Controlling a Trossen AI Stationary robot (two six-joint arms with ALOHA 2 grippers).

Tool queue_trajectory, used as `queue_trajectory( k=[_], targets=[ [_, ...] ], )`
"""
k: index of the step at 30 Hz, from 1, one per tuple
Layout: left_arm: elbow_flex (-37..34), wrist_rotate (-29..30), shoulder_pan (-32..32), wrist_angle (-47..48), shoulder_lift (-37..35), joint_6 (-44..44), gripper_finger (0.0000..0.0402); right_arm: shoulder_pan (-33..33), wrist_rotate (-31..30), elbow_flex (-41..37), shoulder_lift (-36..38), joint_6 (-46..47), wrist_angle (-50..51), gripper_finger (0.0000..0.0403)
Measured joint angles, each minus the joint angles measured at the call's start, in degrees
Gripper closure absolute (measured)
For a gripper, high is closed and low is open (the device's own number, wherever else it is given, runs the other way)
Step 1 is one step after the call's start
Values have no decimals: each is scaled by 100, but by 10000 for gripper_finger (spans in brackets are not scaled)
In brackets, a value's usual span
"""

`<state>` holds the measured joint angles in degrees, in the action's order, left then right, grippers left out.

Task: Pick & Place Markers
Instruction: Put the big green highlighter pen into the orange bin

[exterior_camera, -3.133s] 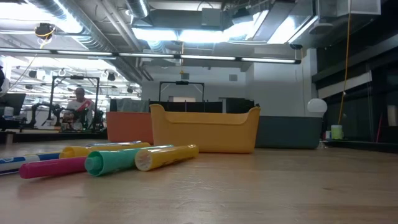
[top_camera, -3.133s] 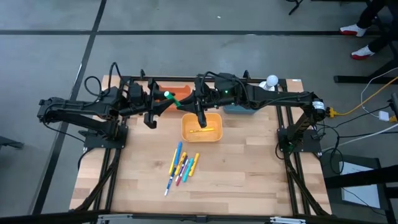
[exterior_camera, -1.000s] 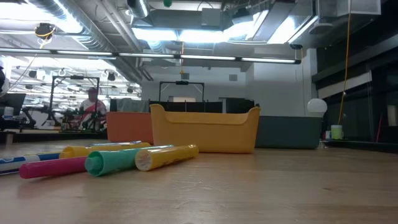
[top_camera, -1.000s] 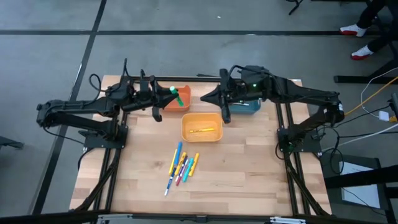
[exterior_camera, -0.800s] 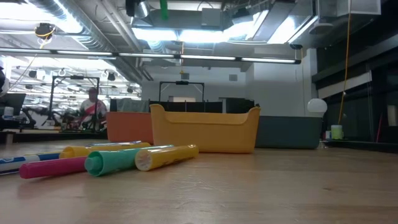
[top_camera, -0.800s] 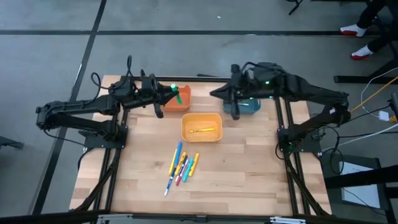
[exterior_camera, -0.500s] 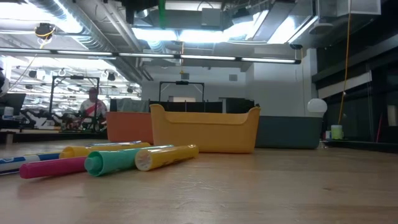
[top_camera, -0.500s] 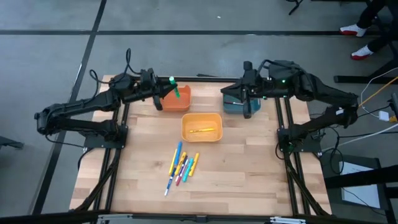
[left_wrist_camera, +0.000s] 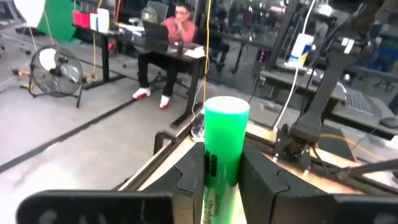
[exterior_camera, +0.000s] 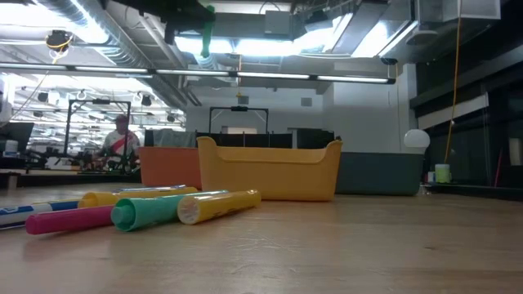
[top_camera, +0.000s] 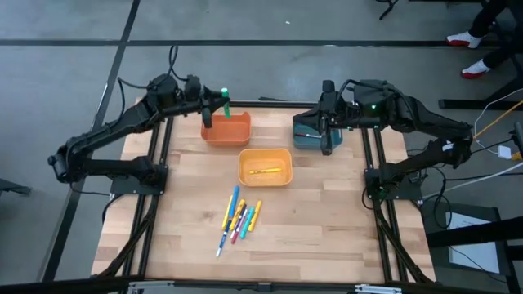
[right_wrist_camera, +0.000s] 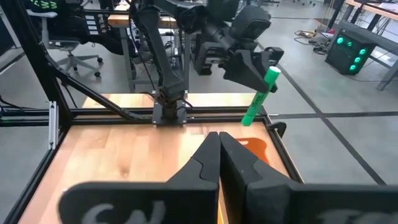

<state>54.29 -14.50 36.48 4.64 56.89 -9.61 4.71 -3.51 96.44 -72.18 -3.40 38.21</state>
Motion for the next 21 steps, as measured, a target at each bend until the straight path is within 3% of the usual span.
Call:
queue_trajectory(
  k=[6,15,21],
  targets=[
    [419,-379,348,780,431,338,334,0,1,0,-2,2,79,401],
    [847,-383,541,1822,1067,1109,334,0,1,0,-4,5,92,401],
    [871,-338,578,2005,1376,1494,334,0,2,0,-4,11,114,401]
  ],
)
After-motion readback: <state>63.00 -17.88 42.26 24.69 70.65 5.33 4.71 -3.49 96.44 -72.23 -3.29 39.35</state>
